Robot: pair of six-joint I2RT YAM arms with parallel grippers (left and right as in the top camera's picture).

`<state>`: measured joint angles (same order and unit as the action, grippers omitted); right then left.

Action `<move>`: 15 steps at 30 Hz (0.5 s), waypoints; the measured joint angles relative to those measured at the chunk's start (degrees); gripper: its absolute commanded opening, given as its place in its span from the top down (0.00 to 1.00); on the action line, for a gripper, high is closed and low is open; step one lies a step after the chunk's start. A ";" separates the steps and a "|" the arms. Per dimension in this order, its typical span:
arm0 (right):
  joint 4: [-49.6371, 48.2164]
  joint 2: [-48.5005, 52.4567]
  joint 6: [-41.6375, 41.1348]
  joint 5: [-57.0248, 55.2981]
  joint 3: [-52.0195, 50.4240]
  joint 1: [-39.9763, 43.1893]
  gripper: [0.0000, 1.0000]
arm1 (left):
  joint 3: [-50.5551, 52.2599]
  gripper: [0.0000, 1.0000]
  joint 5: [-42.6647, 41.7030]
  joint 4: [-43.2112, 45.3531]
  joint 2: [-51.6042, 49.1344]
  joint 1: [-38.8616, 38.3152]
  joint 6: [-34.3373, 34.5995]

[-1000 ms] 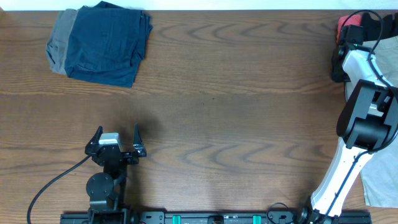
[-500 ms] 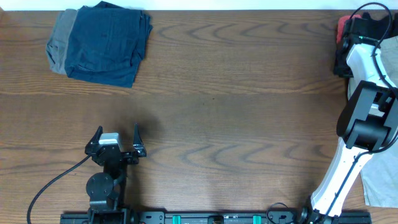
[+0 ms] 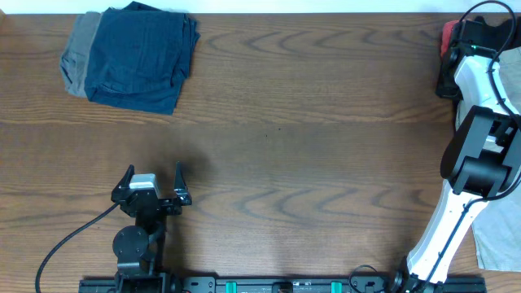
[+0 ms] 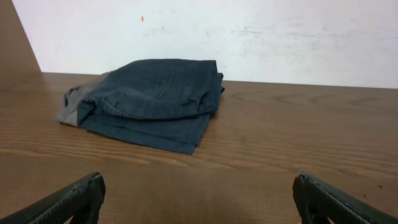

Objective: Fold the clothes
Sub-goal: 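Reach the right gripper to the right pile and grasp the khaki shorts, then drag the khaki shorts with the right gripper onto the table center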

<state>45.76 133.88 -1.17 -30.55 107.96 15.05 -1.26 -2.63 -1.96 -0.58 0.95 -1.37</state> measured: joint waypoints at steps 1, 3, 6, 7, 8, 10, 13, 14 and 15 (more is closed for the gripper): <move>0.15 0.00 -0.79 -0.22 0.07 -0.02 0.99 | 0.00 0.02 0.02 0.00 0.00 0.00 -0.02; 0.39 0.00 -2.12 -0.61 0.13 -0.02 0.99 | 0.00 0.02 0.02 0.00 0.00 0.00 0.00; 1.14 -0.28 -4.90 -1.07 0.31 -0.02 0.99 | 0.00 0.02 0.00 0.00 0.00 0.00 -0.02; 1.49 -0.55 -5.84 -1.16 0.31 -0.02 0.99 | 0.00 0.02 0.00 0.00 0.00 0.00 -0.02; 1.90 -1.03 -7.08 -1.29 0.31 -0.02 0.99 | 0.00 0.02 0.02 0.00 0.00 0.00 -0.02; 2.97 -2.80 -9.81 -1.44 0.31 -0.02 0.99 | 0.00 0.02 0.02 0.00 0.00 0.00 -0.02; 3.85 -6.47 -12.74 -1.51 0.31 -0.22 0.99 | 0.00 0.02 0.02 0.00 0.00 0.00 -0.02; 4.09 -7.93 -13.40 -1.53 0.31 -0.37 0.99 | 0.00 0.02 0.02 0.00 0.00 0.00 -0.02; 4.22 -9.51 -13.94 -1.46 0.31 -0.63 0.99 | 0.00 0.02 0.02 0.00 0.00 0.00 -0.02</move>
<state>49.98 124.38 -15.11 -32.01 108.27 14.41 -1.26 -2.61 -1.96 -0.58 0.95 -1.39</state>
